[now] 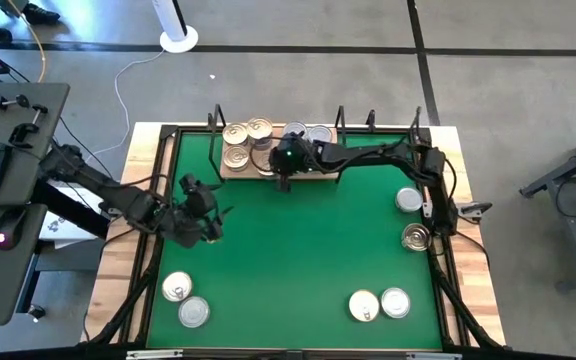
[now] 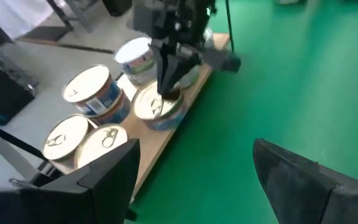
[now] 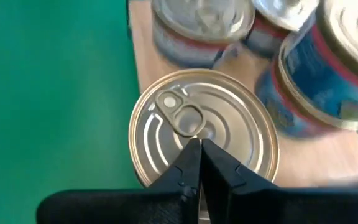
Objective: Stack canned seafood by type on shelf
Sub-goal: Adjust the blue/pink tuna can on the shelf, then stack the green tuna can on top of the other green tuna can on the shelf
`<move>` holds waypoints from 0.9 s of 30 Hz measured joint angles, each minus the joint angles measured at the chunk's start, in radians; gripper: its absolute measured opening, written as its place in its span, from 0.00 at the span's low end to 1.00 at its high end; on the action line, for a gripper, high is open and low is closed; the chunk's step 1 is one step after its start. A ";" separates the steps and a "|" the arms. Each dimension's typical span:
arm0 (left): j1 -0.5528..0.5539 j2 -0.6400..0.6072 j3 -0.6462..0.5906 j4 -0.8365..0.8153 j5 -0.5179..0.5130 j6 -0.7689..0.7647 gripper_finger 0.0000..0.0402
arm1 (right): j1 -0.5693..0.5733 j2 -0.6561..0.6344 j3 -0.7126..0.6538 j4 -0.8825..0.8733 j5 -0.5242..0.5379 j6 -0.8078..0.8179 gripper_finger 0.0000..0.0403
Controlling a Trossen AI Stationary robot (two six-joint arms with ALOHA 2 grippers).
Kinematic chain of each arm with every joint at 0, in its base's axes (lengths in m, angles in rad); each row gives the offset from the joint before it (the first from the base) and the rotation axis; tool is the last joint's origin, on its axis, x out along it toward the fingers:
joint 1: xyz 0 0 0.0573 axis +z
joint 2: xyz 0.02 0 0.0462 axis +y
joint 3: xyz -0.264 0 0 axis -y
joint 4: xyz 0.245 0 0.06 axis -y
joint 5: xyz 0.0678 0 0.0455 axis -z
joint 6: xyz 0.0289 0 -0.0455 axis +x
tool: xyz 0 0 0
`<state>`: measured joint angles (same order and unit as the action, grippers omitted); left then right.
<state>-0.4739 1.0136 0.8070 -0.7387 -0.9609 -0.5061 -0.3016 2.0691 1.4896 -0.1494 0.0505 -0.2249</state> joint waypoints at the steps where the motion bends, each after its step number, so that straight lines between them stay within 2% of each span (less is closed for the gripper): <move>1: -0.007 0.000 -0.002 0.004 -0.015 -0.007 0.74 | -0.001 0.010 0.002 0.023 0.000 0.002 0.00; 8: -0.035 0.000 -0.007 0.005 -0.042 -0.018 0.74 | -0.014 0.059 0.000 0.184 -0.002 0.062 0.00; 13: -0.048 0.000 -0.007 0.007 -0.048 -0.029 0.74 | -0.011 0.071 0.000 0.230 0.004 0.050 0.00; 18: -0.075 0.000 -0.005 0.029 -0.047 -0.033 0.74 | 0.038 0.020 -0.004 0.239 0.070 0.012 0.00; 21: -0.103 0.001 0.021 0.026 -0.009 -0.041 0.74 | 0.092 -0.045 -0.008 0.245 0.119 -0.039 0.00; 24: -0.137 0.013 0.070 0.025 0.033 -0.066 0.74 | 0.166 -0.115 -0.095 0.286 0.152 -0.055 0.00; 27: -0.191 0.050 0.120 -0.016 0.095 -0.091 0.73 | 0.249 -0.186 -0.251 0.351 0.183 -0.047 0.00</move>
<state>-0.6651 1.0631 0.9273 -0.7550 -0.8659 -0.5968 -0.0529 1.8826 1.2384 0.2014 0.2340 -0.2722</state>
